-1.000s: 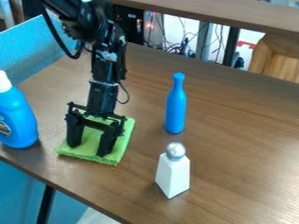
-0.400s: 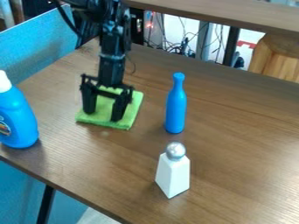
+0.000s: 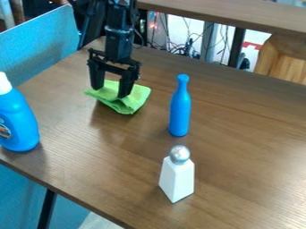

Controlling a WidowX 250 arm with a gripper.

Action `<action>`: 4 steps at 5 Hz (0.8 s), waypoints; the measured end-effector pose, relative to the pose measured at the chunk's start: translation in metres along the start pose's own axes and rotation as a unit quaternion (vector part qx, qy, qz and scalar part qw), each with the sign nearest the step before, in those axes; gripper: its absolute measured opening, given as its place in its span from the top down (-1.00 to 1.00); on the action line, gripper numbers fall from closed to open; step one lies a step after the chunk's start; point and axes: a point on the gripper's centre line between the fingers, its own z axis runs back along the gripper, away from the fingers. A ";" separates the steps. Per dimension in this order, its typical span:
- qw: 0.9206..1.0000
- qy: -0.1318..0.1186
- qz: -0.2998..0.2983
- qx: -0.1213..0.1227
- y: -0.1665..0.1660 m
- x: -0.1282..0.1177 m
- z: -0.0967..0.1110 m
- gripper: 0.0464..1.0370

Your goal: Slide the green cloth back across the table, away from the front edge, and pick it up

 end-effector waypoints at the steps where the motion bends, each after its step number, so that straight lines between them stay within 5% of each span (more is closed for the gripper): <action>1: 1.000 0.005 -0.009 -0.001 0.000 -0.002 0.000 -0.93; 2: 1.000 0.006 -0.021 -0.009 -0.002 -0.017 0.008 -0.93; 4: 0.999 -0.043 -0.019 0.006 0.001 -0.048 0.049 -0.93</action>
